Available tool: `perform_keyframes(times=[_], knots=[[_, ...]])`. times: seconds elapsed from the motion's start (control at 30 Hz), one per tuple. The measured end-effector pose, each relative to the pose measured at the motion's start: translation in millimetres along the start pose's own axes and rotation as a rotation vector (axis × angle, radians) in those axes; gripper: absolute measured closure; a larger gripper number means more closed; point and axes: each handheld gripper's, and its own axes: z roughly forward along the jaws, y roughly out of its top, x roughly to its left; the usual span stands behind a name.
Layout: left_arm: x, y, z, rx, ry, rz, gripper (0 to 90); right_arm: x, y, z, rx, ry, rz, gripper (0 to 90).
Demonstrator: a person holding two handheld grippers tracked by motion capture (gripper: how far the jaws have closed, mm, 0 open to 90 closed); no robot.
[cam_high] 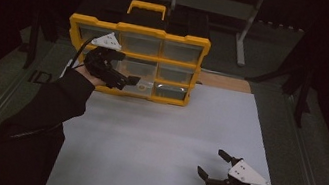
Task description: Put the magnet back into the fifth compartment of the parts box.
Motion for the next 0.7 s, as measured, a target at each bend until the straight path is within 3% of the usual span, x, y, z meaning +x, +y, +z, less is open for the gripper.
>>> perform_keyframes(times=[0.7], knots=[[-19.4, -28.2, -25.6, -0.059, -0.042, 0.020, 0.0, 0.4, 0.7, -0.3, 0.000, 0.001, 0.000, 8.5]])
